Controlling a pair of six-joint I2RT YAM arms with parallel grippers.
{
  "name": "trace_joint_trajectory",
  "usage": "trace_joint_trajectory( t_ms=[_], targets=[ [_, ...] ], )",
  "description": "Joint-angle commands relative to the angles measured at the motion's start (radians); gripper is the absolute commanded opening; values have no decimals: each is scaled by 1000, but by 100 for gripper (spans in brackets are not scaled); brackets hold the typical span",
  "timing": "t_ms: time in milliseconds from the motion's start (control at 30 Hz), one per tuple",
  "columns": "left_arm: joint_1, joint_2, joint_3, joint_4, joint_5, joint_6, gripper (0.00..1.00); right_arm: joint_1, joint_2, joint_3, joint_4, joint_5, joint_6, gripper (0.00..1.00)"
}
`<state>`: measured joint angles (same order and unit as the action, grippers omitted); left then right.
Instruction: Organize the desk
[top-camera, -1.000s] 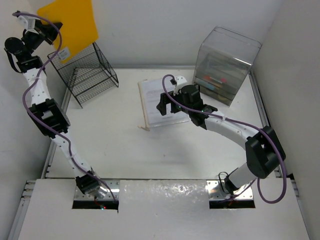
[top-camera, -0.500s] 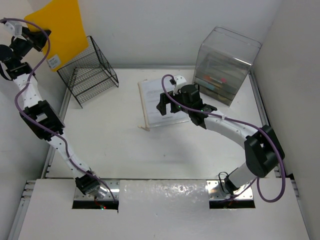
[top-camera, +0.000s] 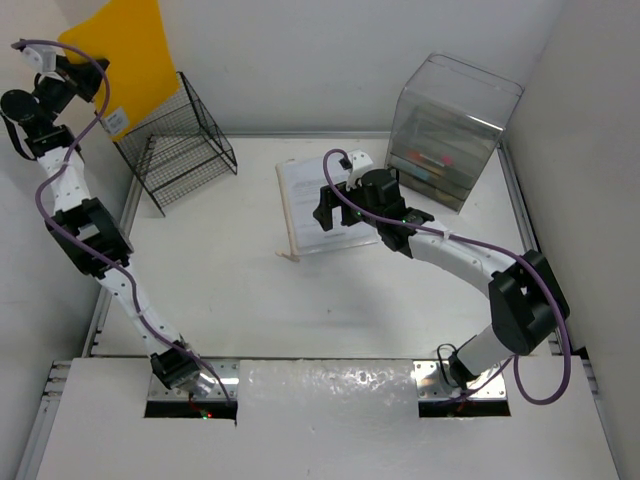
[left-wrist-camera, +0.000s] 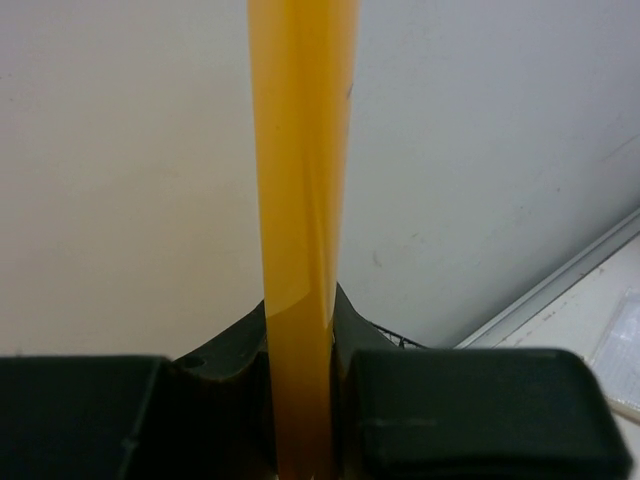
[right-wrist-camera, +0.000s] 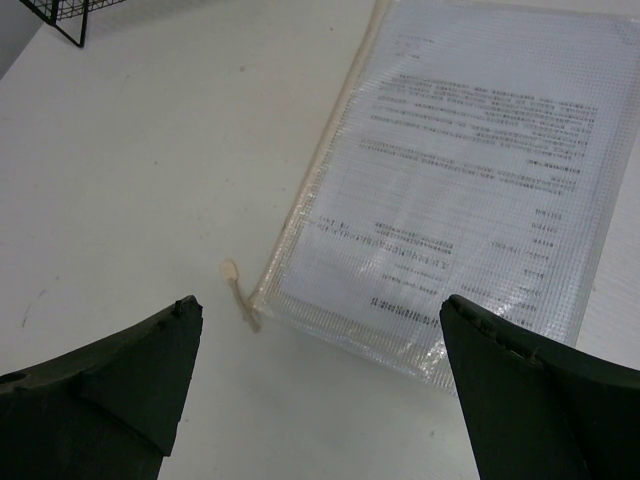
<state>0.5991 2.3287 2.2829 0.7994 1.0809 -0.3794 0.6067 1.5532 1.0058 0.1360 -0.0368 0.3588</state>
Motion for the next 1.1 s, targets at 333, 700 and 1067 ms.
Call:
trace_joint_trajectory(
  t_ms=[333, 700, 1067],
  targets=[
    [-45, 55, 12, 32, -33, 62, 0, 15, 18, 42, 14, -3, -12, 99],
    [-45, 44, 4, 80, 85, 30, 0, 16, 30, 57, -6, -2, -21, 99],
    [-47, -8, 9, 90, 174, 13, 0, 16, 34, 71, -19, -12, -27, 99]
  ],
)
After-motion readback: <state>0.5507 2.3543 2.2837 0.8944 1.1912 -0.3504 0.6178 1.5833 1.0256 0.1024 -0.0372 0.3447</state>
